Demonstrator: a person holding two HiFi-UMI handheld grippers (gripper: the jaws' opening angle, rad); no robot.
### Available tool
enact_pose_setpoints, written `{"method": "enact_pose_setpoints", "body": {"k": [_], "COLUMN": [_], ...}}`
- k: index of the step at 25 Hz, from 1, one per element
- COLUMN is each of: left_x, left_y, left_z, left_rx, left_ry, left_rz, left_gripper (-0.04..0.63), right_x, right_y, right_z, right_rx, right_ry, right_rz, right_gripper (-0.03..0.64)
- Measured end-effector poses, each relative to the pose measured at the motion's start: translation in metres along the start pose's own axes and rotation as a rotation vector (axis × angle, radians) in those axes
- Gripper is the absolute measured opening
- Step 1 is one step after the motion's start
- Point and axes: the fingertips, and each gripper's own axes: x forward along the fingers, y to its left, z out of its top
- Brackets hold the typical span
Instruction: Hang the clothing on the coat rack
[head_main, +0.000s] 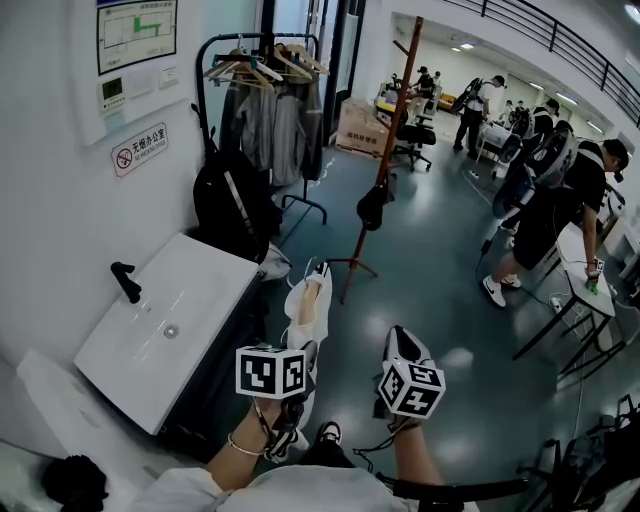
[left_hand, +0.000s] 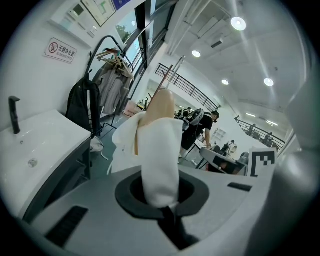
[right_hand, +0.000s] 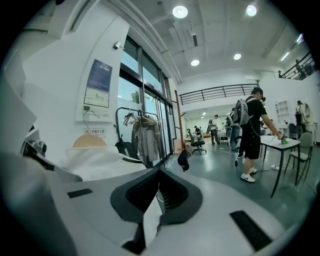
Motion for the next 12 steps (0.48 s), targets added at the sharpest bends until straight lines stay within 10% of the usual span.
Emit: {"method": "enact_pose_setpoints", "body": {"k": [12], "left_x": [0.042], "left_y": [0.017], "left_z": [0.027], "left_rx": [-0.020], "left_ry": [-0.003], "left_rz": [0.007], "left_gripper": [0.021], "right_x": [0.052], "right_y": [-0.020], "right_z": [0.009], "right_rx": [-0.023], "right_ry": [0.003], "right_rz": [0.008], "right_gripper": [0.023]}}
